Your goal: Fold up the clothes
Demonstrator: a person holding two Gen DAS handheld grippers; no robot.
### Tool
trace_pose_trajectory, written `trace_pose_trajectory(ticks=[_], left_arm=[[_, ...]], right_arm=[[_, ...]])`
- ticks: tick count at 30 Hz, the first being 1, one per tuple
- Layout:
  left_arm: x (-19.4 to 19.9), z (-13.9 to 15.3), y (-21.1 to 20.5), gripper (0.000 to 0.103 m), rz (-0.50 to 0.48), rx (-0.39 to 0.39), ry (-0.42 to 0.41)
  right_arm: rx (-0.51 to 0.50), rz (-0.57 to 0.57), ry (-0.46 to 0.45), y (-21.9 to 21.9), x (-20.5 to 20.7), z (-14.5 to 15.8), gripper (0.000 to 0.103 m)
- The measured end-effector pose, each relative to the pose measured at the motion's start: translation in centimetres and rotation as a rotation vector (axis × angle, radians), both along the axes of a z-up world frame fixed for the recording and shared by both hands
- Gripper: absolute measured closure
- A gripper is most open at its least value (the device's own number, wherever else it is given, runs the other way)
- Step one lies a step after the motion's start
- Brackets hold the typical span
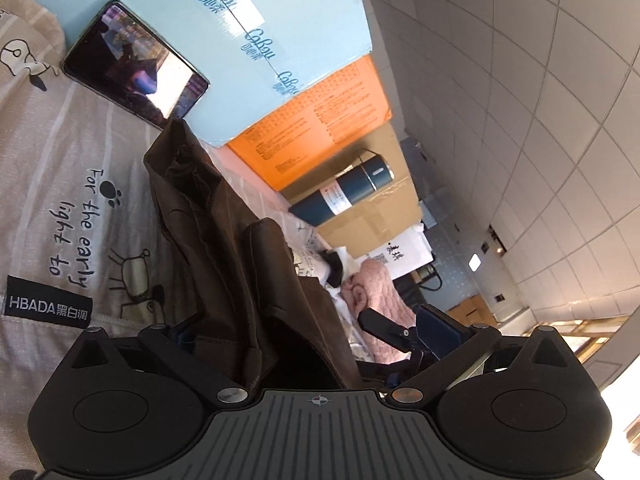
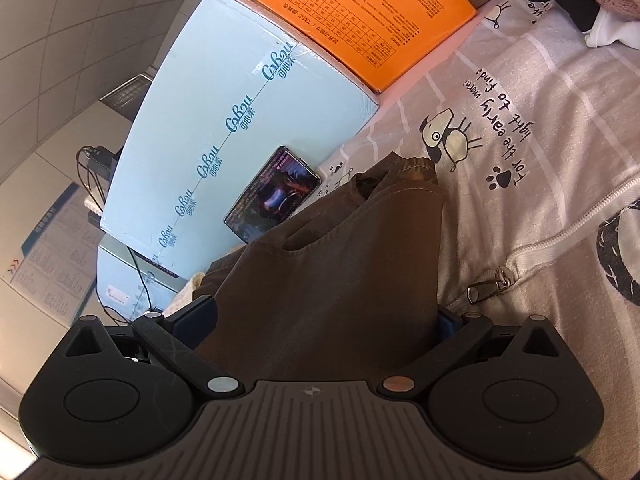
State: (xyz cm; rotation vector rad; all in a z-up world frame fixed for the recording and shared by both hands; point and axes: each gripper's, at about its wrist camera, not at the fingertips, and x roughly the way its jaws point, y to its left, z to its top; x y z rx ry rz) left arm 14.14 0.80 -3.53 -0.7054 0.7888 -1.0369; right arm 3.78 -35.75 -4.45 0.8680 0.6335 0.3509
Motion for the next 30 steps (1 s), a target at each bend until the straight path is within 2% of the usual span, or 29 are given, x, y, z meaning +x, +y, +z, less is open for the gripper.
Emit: trace_pose_trajectory(ticks=[5, 7, 10, 13, 16, 20, 26, 30], left_arm=[[-0.2, -0.2, -1.6, 0.000, 0.027, 0.180, -0.030], [-0.4, -0.2, -2.0, 0.000, 0.023, 0.205, -0.054], [-0.7, -0.4, -2.1, 0.000, 0.021, 0.191, -0.064], [-0.7, -0.4, -1.6, 0.000, 0.023, 0.110, -0.060], [-0.8, -0.4, -1.3, 0.000, 0.023, 0.067, -0.060], [-0.8, -0.4, -2.1, 0.000, 0.039, 0.157, -0.061], [-1.0, -0.5, -2.3, 0.000, 0.041, 0.201, -0.092], [-1.2, -0.5, -2.3, 0.001, 0.036, 0.221, -0.116]], right_arm=[[-0.048, -0.011, -0.006, 0.5, -0.1, 0.0, 0.003], [-0.072, -0.016, -0.007, 0.8, -0.2, -0.1, 0.005], [-0.090, -0.027, -0.004, 0.9, -0.2, -0.1, 0.011], [-0.090, -0.047, -0.002, 0.7, -0.3, -0.3, 0.018], [-0.064, -0.069, -0.003, 0.3, -0.5, -0.5, 0.025], [-0.020, -0.071, -0.035, -0.2, -1.0, -0.4, 0.026], [0.023, -0.041, -0.105, -0.3, -1.5, 0.1, 0.026], [-0.015, -0.047, -0.059, 0.0, -1.0, 0.0, 0.024]])
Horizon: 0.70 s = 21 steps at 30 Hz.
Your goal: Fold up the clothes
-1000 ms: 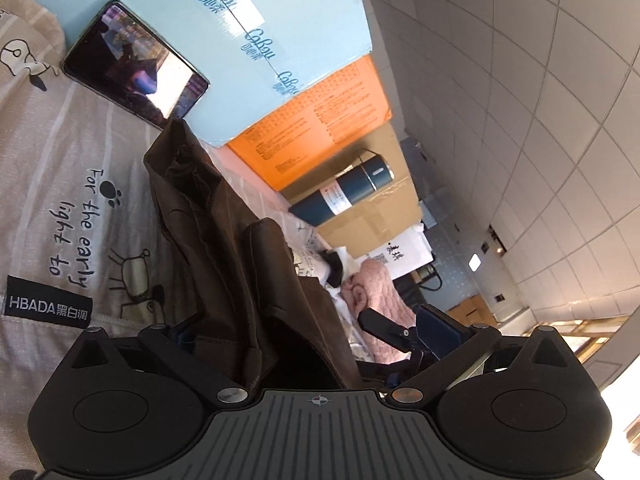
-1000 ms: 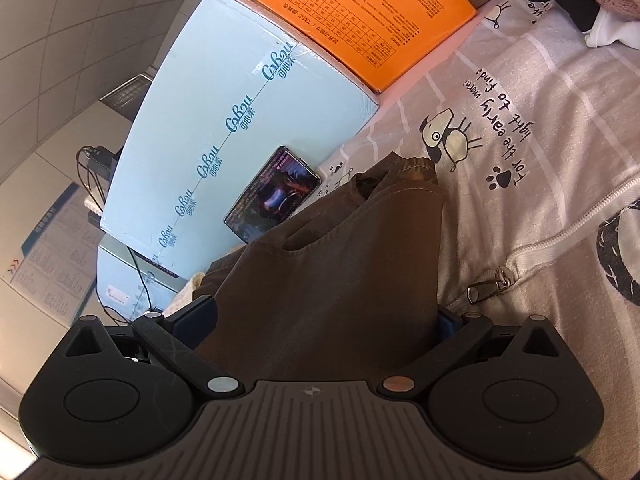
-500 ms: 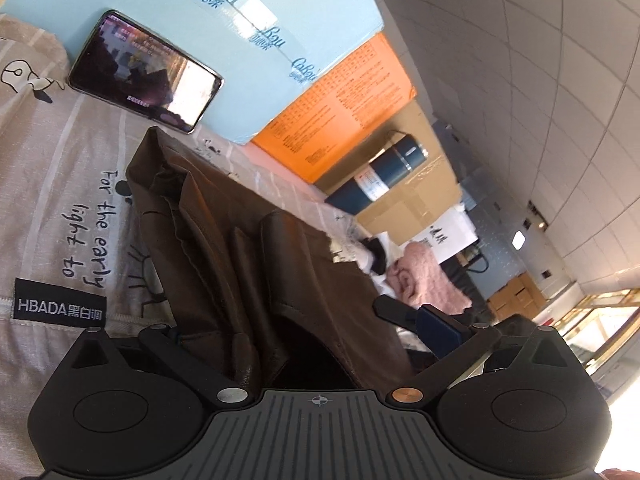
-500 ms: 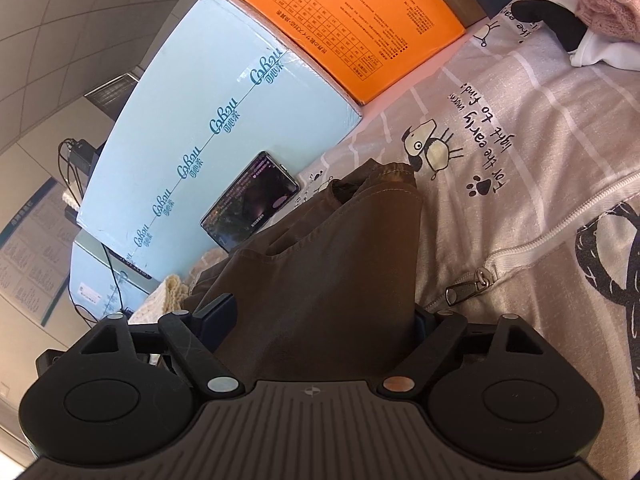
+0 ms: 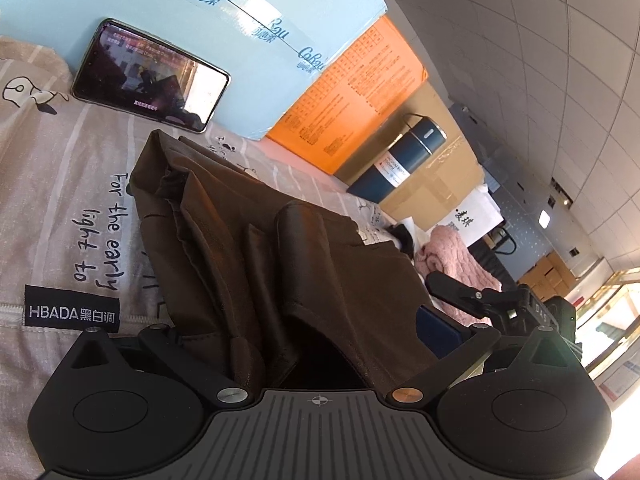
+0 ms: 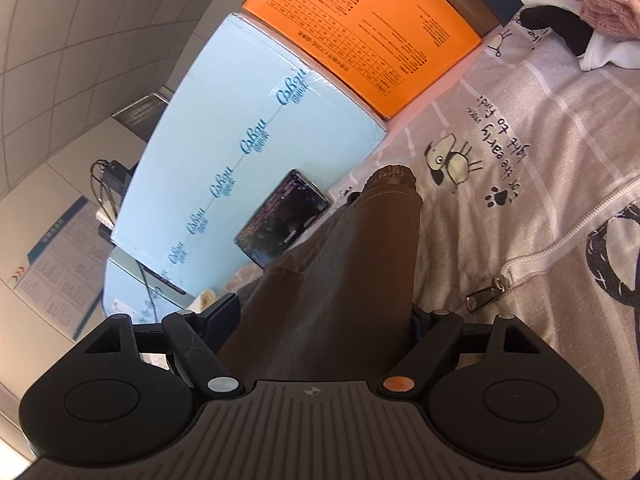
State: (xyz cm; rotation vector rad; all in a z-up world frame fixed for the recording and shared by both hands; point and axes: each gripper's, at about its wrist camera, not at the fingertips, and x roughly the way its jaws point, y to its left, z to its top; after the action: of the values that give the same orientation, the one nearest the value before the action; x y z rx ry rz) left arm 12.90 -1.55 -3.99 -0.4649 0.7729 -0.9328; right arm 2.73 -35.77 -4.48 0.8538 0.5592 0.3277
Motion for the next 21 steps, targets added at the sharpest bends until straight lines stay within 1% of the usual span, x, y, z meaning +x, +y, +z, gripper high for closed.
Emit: trace_pose_trajectory(ticks=[4, 6, 7, 8, 9, 10, 11, 12, 14, 16, 18, 21], left_arm=[[-0.2, 0.1, -0.2, 0.001, 0.001, 0.010, -0.024], [-0.5, 0.2, -0.4, 0.003, 0.003, 0.022, -0.056], [-0.6, 0.2, -0.6, 0.006, 0.004, 0.035, -0.076], [-0.8, 0.3, -0.8, 0.010, 0.004, 0.051, -0.096], [-0.9, 0.3, -0.9, 0.012, 0.008, 0.067, -0.111], [-1.0, 0.3, -1.1, 0.017, 0.013, 0.081, -0.127], [-1.0, 0.3, -1.1, 0.022, 0.018, 0.090, -0.135], [-1.0, 0.3, -1.1, 0.026, 0.024, 0.099, -0.142], [-0.9, 0.3, -1.1, 0.041, 0.042, 0.114, -0.151], [-0.8, 0.3, -0.9, 0.045, 0.050, 0.118, -0.147], [-0.7, 0.4, -0.8, 0.045, 0.053, 0.118, -0.137], [-0.5, 0.3, -0.8, 0.045, 0.055, 0.120, -0.121]], right_arm=[[-0.027, 0.009, 0.044, 0.4, 0.5, -0.4, 0.024], [-0.050, 0.015, 0.048, 0.7, 0.6, -0.4, 0.023], [-0.057, 0.015, 0.048, 0.8, 0.6, -0.5, 0.024], [-0.059, 0.012, 0.048, 0.9, 0.5, -0.5, 0.026], [-0.062, 0.009, 0.048, 0.9, 0.5, -0.5, 0.034], [-0.061, 0.007, 0.049, 0.9, 0.5, -0.6, 0.038], [-0.057, 0.004, 0.050, 0.9, 0.5, -0.7, 0.045], [-0.053, 0.002, 0.050, 0.8, 0.5, -0.7, 0.051], [-0.046, -0.001, 0.044, 0.8, 0.4, -0.8, 0.055], [-0.045, -0.007, 0.031, 0.7, 0.3, -0.7, 0.058], [-0.040, -0.012, 0.015, 0.7, 0.2, -0.6, 0.062], [-0.032, -0.006, -0.007, 0.6, 0.0, -0.4, 0.062]])
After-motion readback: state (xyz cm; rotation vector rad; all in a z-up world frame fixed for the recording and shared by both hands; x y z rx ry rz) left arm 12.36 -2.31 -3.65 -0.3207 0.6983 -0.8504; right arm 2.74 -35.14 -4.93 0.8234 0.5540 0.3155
